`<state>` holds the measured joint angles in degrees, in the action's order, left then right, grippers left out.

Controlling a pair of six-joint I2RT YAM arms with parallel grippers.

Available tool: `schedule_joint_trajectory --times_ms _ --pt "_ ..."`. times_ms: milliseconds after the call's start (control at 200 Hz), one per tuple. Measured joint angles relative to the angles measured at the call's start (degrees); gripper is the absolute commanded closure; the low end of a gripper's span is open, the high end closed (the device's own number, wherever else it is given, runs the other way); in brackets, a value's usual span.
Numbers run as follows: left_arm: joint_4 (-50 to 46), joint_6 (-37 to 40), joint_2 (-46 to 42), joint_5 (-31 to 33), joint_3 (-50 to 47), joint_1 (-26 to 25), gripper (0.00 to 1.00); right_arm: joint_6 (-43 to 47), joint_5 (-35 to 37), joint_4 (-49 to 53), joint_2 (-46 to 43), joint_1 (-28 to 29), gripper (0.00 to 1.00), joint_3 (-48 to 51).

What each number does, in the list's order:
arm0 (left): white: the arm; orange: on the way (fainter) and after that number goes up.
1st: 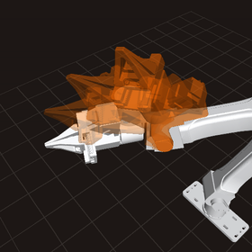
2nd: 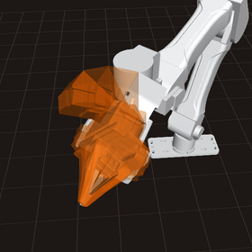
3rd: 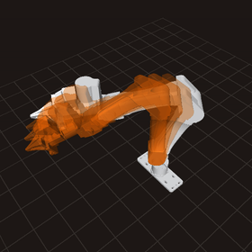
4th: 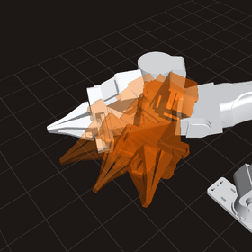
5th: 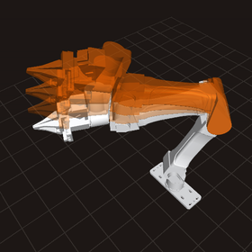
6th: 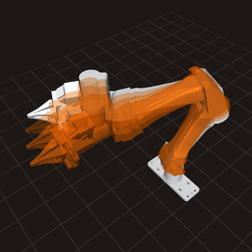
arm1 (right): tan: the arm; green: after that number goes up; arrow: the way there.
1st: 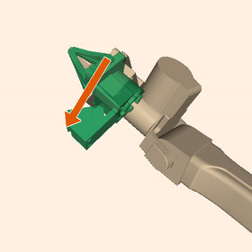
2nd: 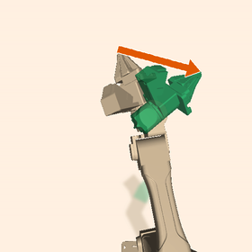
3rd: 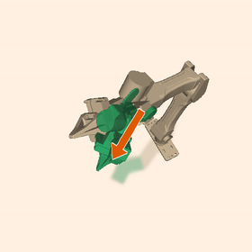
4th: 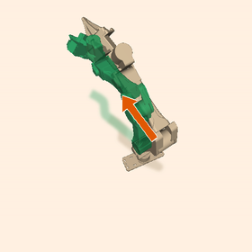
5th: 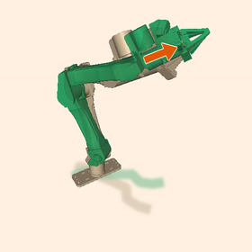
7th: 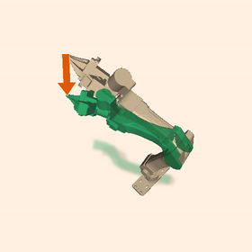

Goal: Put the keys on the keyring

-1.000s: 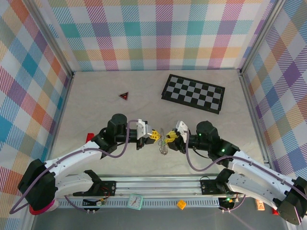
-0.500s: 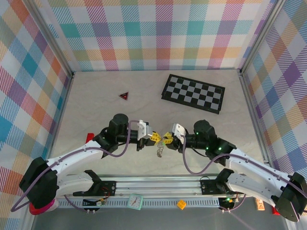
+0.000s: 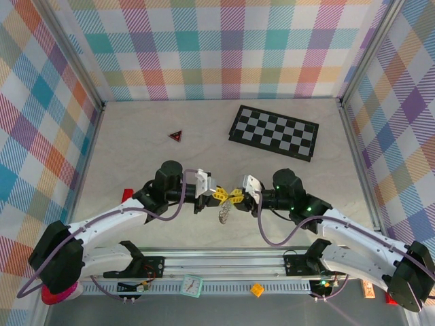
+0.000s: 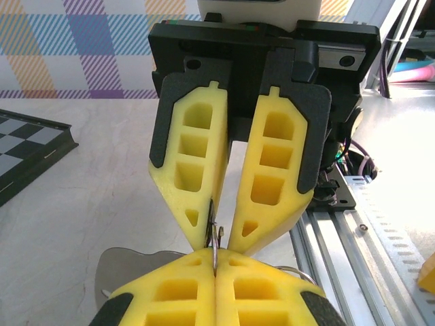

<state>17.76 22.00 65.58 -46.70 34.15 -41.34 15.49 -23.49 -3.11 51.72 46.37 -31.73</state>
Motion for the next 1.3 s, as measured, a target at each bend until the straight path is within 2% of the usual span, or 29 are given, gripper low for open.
schedule_joint_trajectory --times_ms 85,215,465,835,1120,1300 --pt "0.09 -0.11 0.15 0.02 -0.07 0.02 1.0 0.42 -0.07 0.13 0.0 -0.22 1.0 -0.04" --pt "0.02 0.09 0.37 0.11 -0.09 0.15 0.88 1.05 0.0 1.16 0.0 -0.31 1.0 -0.35" --pt "-4.7 2.6 0.37 1.25 1.36 -0.02 0.86 6.12 0.42 9.73 1.84 -0.22 1.0 -5.18" --pt "-16.94 9.05 1.62 2.29 7.52 -0.15 0.86 11.32 0.66 23.58 6.27 -0.2 1.0 -13.9" --pt "-20.94 10.88 2.95 2.32 9.16 -0.17 0.89 12.7 1.36 27.93 8.37 0.52 1.0 -16.96" --pt "-23.56 12.39 4.22 1.99 10.08 -0.17 1.0 12.87 2.4 28.57 9.75 0.85 1.0 -17.62"
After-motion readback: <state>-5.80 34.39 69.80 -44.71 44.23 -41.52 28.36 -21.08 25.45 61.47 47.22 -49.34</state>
